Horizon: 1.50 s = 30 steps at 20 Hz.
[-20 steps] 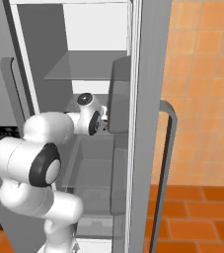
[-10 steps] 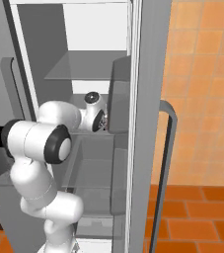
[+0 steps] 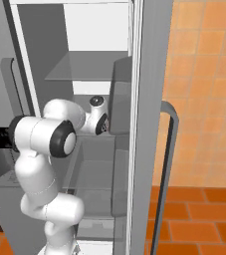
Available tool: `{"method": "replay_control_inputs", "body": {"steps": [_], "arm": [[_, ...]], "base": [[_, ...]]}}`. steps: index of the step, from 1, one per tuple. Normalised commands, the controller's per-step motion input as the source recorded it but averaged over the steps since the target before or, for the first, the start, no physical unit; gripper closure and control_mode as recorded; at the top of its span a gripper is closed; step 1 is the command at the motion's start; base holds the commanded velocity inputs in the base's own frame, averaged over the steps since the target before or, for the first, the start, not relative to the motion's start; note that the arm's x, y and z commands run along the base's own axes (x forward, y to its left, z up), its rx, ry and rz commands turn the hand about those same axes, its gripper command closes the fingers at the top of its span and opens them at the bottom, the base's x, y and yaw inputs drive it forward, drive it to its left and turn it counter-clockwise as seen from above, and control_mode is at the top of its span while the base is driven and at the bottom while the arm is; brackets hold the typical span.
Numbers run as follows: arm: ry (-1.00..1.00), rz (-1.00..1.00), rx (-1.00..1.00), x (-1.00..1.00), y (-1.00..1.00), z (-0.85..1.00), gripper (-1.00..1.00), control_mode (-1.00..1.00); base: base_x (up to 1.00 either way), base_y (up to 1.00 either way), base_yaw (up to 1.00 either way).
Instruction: Place one lime and one fish in each tupperware on the nearby counter, to pack two identical lunches.
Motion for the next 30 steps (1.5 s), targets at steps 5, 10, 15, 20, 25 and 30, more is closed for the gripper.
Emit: {"method": "replay_control_inputs", "body": {"steps": [5, 10, 15, 20, 25, 30], "arm": [[0.12, 0.0, 0.0, 0.06, 0.04, -0.29, 1.0, -1.0], [0.07, 0.0, 0.0, -0.03, 0.06, -0.22, 1.0, -1.0], [0.01, 0.0, 0.0, -0.46, 0.0, -0.04, 1.0, -1.0], [0.0, 0.0, 0.01, -0.71, 0.03, 0.01, 1.0, -1.0], [-0.03, 0.0, 0.05, -0.92, 0.18, 0.19, 1.0, -1.0], [-0.03, 0.0, 0.01, -0.97, 0.15, 0.44, 1.0, -1.0]], "base": [[0.0, 0.0, 0.0], [0.0, 0.0, 0.0], [0.0, 0.0, 0.0], [0.0, 0.0, 0.0], [0.0, 0.0, 0.0], [0.0, 0.0, 0.0]]}}
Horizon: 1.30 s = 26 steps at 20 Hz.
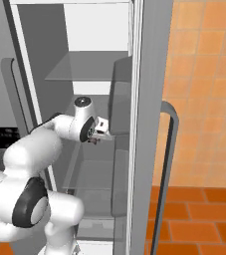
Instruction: Place one lime and one fish in each tupperware on the nearby counter, to pack two identical lunches.
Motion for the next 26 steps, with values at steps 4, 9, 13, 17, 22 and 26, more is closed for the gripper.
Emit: {"method": "replay_control_inputs", "body": {"steps": [4, 9, 13, 17, 22, 26], "arm": [[0.0, 0.0, 0.0, -0.89, 0.28, 0.55, 1.0, -1.0], [0.0, 0.0, 0.0, -0.96, 0.2, 0.55, 1.0, -1.0], [-0.03, 0.05, 0.0, -1.0, 0.19, 0.42, 1.0, -1.0], [0.0, 0.1, 0.0, -1.0, 0.06, 0.54, 1.0, -1.0], [0.0, 0.1, 0.0, -1.0, 0.18, 0.39, 1.0, -1.0], [0.0, 0.1, 0.0, -1.0, 0.23, 0.01, 1.0, -1.0]], "base": [[0.0, 0.0, 0.0], [0.0, 0.0, 0.0], [0.0, 0.0, 0.0], [0.0, 0.0, 0.0], [0.0, 0.0, 0.0], [0.0, 0.0, 0.0]]}}
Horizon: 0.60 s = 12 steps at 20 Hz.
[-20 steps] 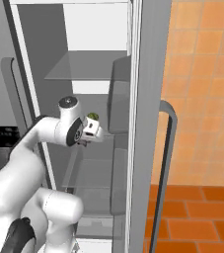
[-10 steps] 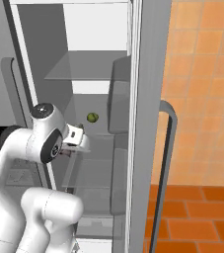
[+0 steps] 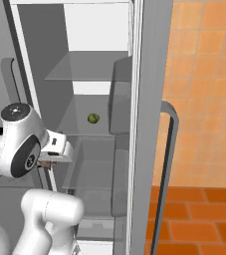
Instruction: Place one lime and one fish in each tupperware on the nearby counter, to pack two identical lunches.
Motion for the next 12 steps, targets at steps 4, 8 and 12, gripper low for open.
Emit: {"method": "replay_control_inputs", "body": {"steps": [4, 8, 12], "arm": [[0.0, 0.06, 0.0, -0.78, 0.1, -0.06, 1.0, -1.0], [-0.04, 0.0, 0.0, -0.44, 0.0, -0.02, 1.0, -1.0], [-0.14, -0.05, 0.0, -0.55, 0.14, -0.12, 1.0, -1.0]], "base": [[0.0, 0.0, 0.0], [0.0, 0.0, 0.0], [0.0, 0.0, 0.0]]}}
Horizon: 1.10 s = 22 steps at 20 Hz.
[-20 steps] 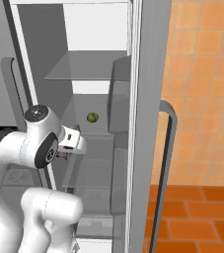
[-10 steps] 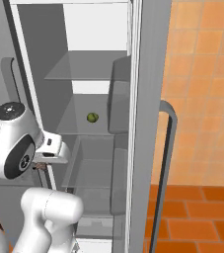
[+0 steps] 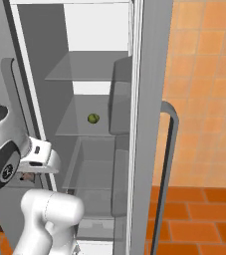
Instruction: Place one lime and one fish in each tupperware on the nearby counter, to pack two identical lunches.
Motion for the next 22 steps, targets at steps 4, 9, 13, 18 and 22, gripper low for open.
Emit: {"method": "replay_control_inputs", "body": {"steps": [4, 9, 13, 18, 22], "arm": [[-0.11, -0.02, 0.0, -0.68, 0.19, -0.13, 1.0, -1.0], [-0.04, 0.0, 0.0, -0.31, 0.19, -0.08, 1.0, 1.0], [0.0, 0.0, 0.0, 0.0, 0.0, 0.0, 1.0, 1.0], [0.0, 0.0, 0.0, 0.0, 0.0, 0.0, 1.0, 1.0], [0.0, 0.0, 0.0, 0.0, 0.0, 0.0, 1.0, 1.0]], "base": [[0.0, 0.0, 0.0], [-0.47, 0.56, 0.01], [-0.45, 1.0, 0.13], [-0.11, 1.0, 0.31], [-0.03, 1.0, 0.31]]}}
